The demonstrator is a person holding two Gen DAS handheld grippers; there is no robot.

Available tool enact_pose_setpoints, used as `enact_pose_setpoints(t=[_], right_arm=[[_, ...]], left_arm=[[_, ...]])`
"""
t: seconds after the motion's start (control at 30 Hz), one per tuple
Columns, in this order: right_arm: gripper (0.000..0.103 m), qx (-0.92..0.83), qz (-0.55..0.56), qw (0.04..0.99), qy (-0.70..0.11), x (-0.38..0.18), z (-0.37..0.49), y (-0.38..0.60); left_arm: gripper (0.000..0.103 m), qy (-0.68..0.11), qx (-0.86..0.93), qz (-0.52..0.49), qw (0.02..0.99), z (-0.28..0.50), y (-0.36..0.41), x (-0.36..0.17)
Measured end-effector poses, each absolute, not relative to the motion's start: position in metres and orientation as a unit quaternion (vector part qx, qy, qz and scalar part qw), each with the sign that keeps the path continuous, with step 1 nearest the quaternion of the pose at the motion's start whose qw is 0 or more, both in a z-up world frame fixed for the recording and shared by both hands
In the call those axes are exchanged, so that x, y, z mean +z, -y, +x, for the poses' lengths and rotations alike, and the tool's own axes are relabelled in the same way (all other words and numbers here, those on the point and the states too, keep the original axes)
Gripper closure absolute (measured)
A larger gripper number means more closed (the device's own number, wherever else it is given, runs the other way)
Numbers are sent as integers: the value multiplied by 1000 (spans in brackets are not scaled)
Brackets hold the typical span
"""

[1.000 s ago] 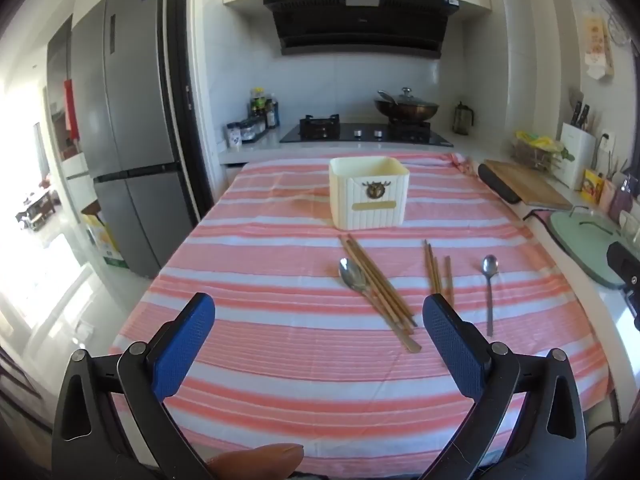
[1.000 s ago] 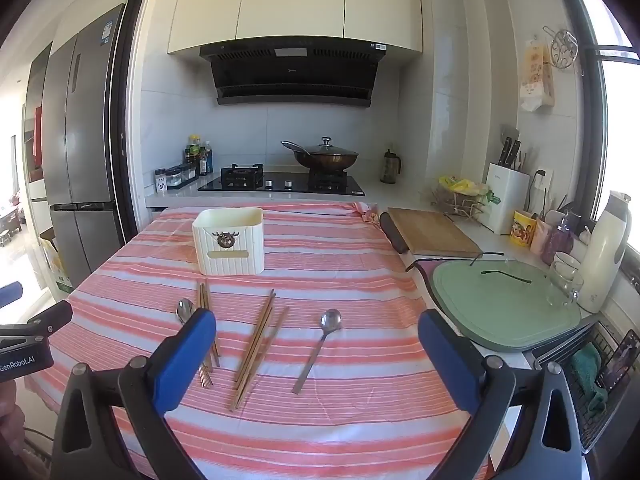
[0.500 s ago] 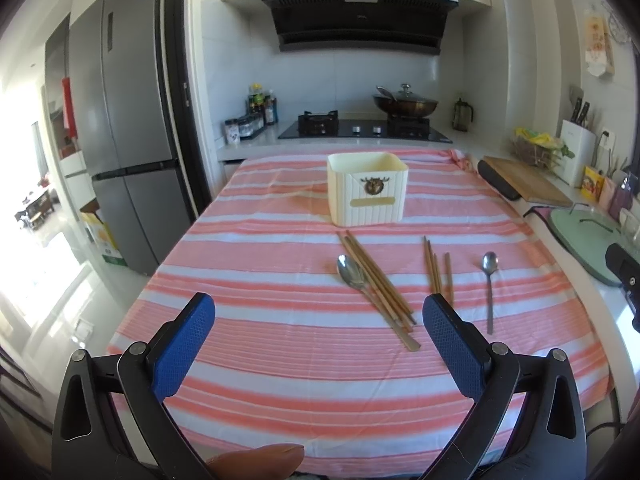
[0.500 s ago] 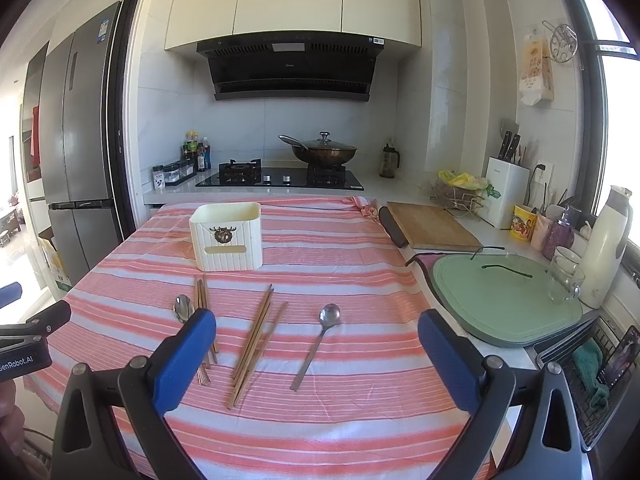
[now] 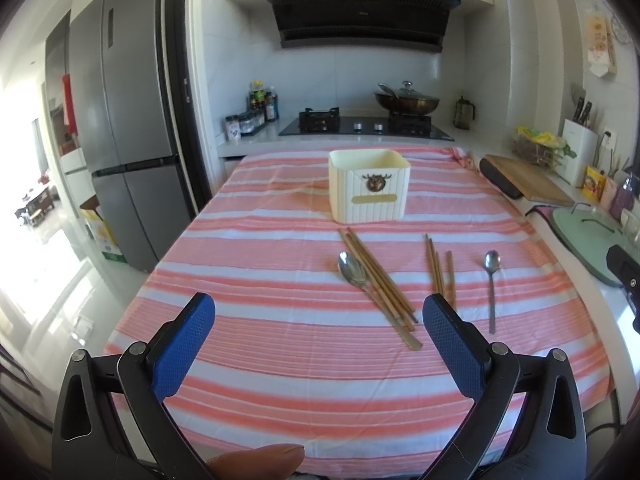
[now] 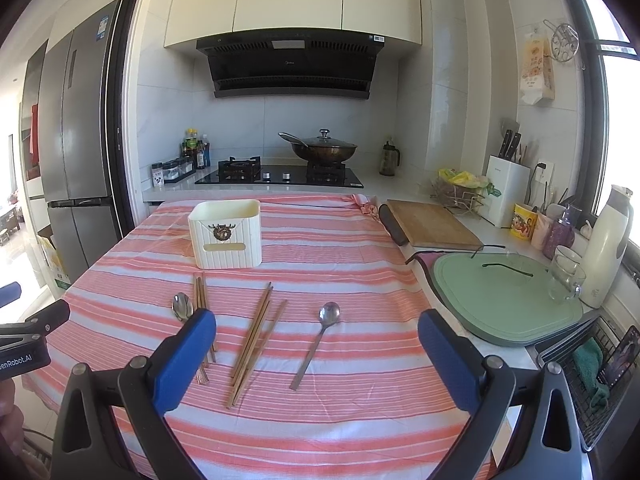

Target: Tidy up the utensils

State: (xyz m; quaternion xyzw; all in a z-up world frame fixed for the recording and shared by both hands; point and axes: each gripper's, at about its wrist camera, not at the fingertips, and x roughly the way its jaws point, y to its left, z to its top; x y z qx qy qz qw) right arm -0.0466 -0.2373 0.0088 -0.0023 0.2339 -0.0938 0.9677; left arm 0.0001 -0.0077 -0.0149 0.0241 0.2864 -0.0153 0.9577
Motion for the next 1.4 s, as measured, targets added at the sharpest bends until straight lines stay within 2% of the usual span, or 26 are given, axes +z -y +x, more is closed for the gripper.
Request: enact_pose_setpoints(t=[1.4], right_arm=[[0, -96, 1, 966, -239, 4, -47, 245]], left_arm=[[0, -295, -15, 22, 955, 5, 4, -15]])
